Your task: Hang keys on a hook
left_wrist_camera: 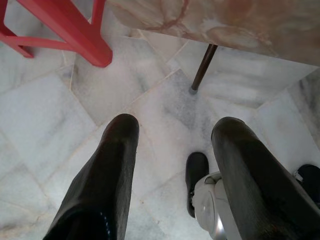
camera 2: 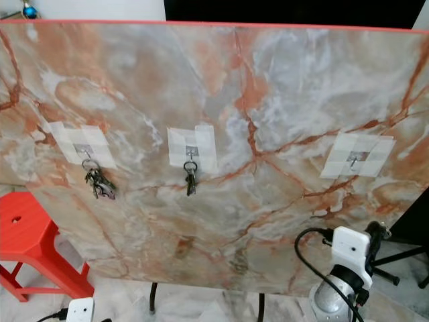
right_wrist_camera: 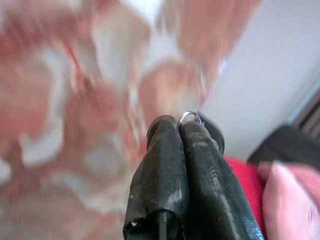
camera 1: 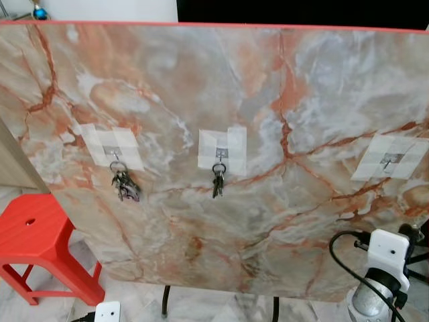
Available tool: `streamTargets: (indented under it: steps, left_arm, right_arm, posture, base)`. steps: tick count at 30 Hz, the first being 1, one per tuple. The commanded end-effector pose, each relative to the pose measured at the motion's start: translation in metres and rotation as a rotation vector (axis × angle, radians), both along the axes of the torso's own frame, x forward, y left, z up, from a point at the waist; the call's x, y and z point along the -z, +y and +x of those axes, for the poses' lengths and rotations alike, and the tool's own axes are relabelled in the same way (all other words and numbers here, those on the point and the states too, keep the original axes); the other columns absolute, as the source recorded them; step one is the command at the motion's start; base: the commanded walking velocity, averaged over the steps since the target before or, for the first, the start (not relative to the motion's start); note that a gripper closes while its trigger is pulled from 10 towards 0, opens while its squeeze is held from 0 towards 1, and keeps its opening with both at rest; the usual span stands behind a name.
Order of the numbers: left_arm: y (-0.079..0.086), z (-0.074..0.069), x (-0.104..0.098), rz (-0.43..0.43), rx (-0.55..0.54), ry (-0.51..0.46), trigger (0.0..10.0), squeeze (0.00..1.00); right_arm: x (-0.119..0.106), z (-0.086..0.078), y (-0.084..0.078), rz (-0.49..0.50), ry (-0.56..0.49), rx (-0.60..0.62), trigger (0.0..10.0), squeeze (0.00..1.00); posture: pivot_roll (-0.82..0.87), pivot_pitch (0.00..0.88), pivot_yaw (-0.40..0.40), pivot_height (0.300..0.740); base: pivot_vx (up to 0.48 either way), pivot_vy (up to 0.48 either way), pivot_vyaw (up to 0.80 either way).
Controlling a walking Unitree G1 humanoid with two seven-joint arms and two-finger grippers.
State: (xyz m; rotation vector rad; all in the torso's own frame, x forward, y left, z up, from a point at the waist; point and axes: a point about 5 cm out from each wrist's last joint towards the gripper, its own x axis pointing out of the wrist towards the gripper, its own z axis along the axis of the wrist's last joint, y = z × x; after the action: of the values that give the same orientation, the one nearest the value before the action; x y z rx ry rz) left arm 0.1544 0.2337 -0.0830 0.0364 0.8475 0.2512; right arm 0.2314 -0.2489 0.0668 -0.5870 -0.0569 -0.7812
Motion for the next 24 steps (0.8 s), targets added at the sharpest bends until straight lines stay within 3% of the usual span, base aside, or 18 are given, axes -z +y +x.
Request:
streamTargets:
  steps: [1,12,24]
  left_arm:
    - [0.001,-0.003,0.002,0.004,0.011,0.024,10.0,0.00]
    - [0.000,-0.004,0.002,0.002,0.008,0.032,10.0,0.00]
    - [-0.002,-0.003,0.002,0.001,0.008,0.027,10.0,0.00]
  right_arm:
    - [-0.006,0.001,0.003,-0.043,0.000,-0.015,10.0,0.00]
    - [-0.034,0.025,0.017,-0.134,-0.056,-0.083,10.0,0.00]
    - [-0.045,0.043,0.027,-0.176,-0.059,-0.178,10.0,0.00]
  posture:
    - [-0.03,0.000,-0.028,0.740]
    - [-0.02,0.000,-0.025,0.740]
    - [-0.02,0.000,-0.027,0.740]
  base:
    - [0.000,0.000,0.00]
    - [0.000,0.000,0.00]
    - [0.000,0.000,0.00]
